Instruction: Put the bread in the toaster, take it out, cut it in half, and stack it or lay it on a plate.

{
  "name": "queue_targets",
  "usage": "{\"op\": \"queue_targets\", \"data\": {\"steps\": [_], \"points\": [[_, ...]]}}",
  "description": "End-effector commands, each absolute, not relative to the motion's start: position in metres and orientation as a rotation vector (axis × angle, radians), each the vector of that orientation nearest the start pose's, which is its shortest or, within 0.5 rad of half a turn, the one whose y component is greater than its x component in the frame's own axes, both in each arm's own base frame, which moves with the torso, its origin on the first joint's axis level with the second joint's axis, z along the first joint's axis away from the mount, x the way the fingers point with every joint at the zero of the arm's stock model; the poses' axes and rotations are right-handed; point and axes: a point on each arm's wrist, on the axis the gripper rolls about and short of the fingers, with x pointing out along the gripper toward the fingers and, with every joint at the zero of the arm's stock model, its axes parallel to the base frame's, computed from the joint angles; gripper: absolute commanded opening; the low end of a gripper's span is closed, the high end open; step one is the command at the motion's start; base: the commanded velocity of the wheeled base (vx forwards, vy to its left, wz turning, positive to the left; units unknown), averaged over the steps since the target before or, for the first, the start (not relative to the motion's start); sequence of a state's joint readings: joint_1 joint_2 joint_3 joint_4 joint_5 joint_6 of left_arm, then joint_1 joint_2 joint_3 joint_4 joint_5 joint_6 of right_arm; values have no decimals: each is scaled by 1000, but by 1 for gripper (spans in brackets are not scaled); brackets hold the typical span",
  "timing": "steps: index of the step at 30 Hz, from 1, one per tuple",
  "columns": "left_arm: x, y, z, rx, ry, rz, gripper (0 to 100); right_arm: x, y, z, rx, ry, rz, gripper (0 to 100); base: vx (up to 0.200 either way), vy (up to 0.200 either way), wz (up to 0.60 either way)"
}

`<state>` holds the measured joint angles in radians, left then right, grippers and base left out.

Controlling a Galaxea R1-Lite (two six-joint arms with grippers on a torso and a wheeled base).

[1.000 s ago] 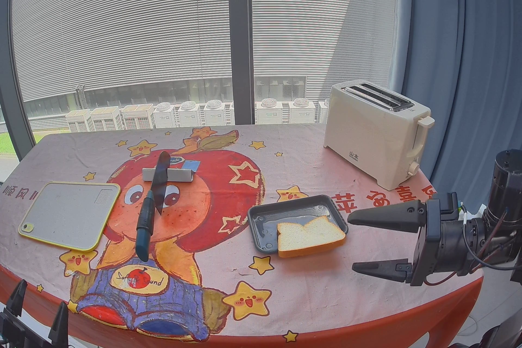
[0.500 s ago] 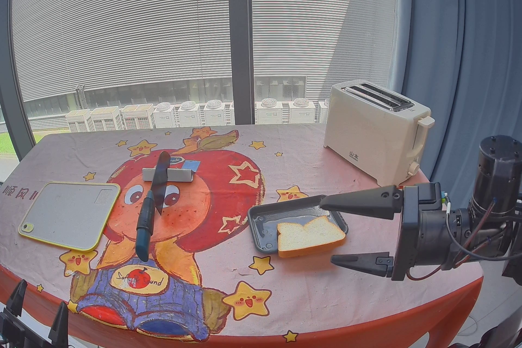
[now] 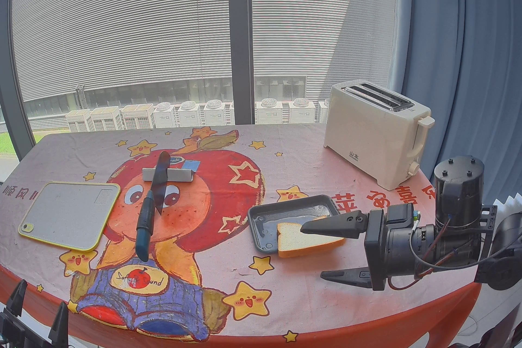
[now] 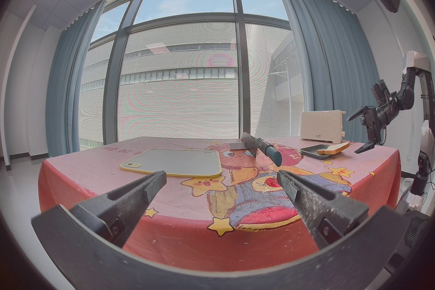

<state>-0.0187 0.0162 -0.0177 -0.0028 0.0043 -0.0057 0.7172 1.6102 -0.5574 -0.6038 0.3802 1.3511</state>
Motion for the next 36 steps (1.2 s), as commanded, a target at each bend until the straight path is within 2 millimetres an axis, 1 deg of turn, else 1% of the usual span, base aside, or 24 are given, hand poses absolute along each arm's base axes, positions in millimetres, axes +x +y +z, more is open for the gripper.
{"op": "queue_targets", "data": {"steps": [1,3,15,29,30,36], "points": [[-23,1,76,-6,-3,-14,100,195,173,134,1109,1110,546,100,0,0,0],[-23,1,76,-6,-3,-14,100,205,169,133,1127,1088,521,100,0,0,0],[-23,1,76,-6,-3,-14,100,229,169,128,1150,1063,473,100,0,0,0],[-23,1,76,-6,-3,-14,100,234,170,126,1154,1065,460,100,0,0,0],[-23,1,76,-6,-3,-14,100,234,170,125,1153,1067,458,0,0,0,0],[-23,1,76,-6,-3,-14,100,234,167,124,1155,1074,443,0,0,0,0]]}}
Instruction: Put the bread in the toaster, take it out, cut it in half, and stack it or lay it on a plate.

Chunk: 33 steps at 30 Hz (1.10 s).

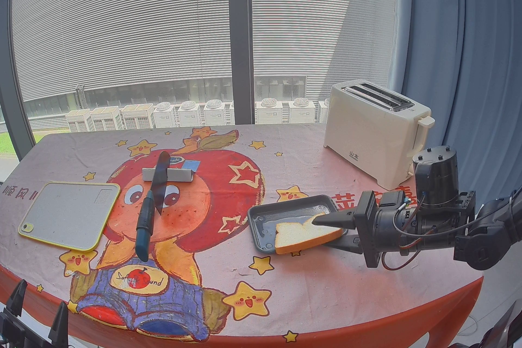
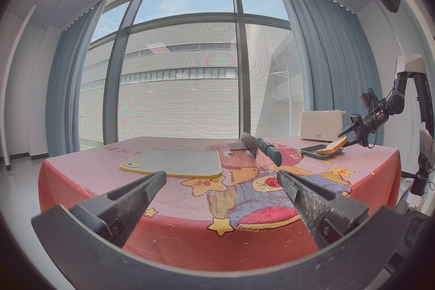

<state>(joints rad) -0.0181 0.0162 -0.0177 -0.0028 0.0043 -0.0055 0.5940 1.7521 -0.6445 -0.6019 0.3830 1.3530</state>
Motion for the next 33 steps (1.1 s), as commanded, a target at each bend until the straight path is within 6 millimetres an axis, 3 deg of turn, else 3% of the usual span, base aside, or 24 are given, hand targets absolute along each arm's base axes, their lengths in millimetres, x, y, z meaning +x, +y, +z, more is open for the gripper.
{"op": "queue_targets", "data": {"steps": [1,13,28,33], "points": [[-23,1,76,-6,-3,-14,100,234,167,123,1154,1075,441,0,0,0,0],[-23,1,76,-6,-3,-14,100,229,164,133,1181,1053,457,0,0,0,0],[-23,1,76,-6,-3,-12,100,209,151,184,1210,893,608,0,0,0,0],[-23,1,76,-6,-3,-12,100,200,151,190,1200,886,643,0,0,0,0]]}}
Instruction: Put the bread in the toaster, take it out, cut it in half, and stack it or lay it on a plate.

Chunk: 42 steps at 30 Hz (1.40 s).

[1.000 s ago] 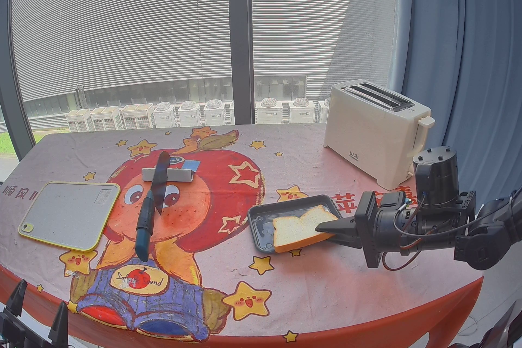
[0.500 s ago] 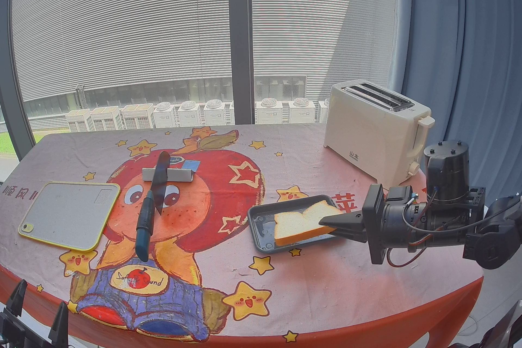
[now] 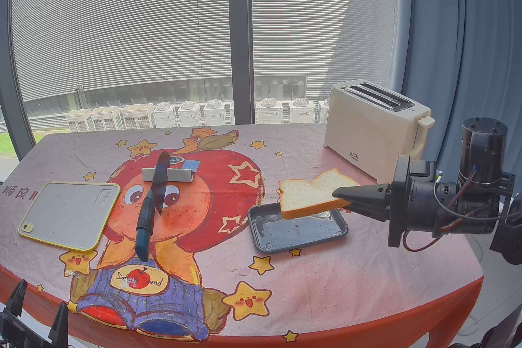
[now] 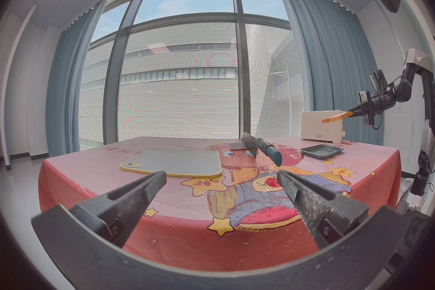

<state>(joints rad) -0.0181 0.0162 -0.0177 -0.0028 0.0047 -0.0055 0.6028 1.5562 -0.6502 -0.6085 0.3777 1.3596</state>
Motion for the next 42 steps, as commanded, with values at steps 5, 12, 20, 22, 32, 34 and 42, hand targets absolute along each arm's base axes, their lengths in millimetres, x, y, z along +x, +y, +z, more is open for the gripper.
{"op": "queue_targets", "data": {"steps": [5,12,20,22,32,34,42], "points": [[-23,1,76,-6,-3,-12,100,196,151,183,1191,913,636,0,0,0,0],[-23,1,76,-6,-3,-14,100,195,150,186,1195,905,643,0,0,0,0],[-23,1,76,-6,-3,-14,100,187,145,184,1193,914,646,0,0,0,0],[-23,1,76,-6,-3,-14,100,187,145,183,1190,917,643,0,0,0,0],[-23,1,76,-6,-3,-12,100,179,154,185,1172,941,689,0,0,0,0],[-23,1,76,-6,-3,-14,100,175,157,189,1169,939,716,0,0,0,0],[-23,1,76,-6,-3,-14,100,161,157,197,1163,935,774,0,0,0,0]]}}
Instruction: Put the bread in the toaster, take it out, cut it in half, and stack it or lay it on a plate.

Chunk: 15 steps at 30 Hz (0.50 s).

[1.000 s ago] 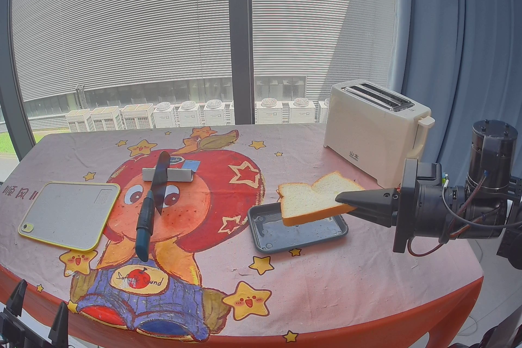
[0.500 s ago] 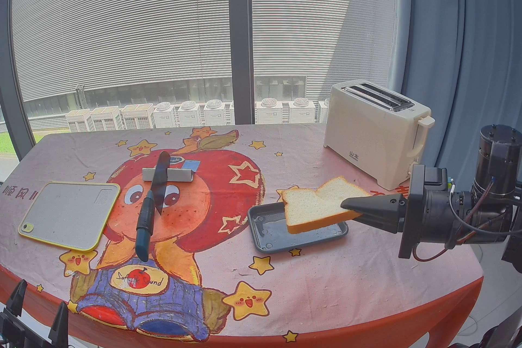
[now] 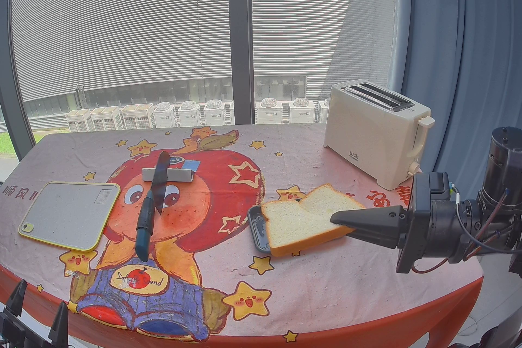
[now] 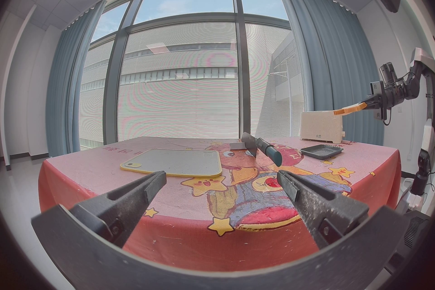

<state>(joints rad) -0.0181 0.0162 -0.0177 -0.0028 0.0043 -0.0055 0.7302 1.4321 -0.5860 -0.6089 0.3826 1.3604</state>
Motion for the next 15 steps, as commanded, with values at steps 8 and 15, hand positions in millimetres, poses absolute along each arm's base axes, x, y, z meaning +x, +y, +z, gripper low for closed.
{"op": "queue_targets", "data": {"steps": [8,15], "points": [[-23,1,76,-6,-3,-12,100,160,158,191,1152,954,760,0,0,0,0],[-23,1,76,-6,-3,-12,100,159,156,193,1155,946,768,0,0,0,0]]}}
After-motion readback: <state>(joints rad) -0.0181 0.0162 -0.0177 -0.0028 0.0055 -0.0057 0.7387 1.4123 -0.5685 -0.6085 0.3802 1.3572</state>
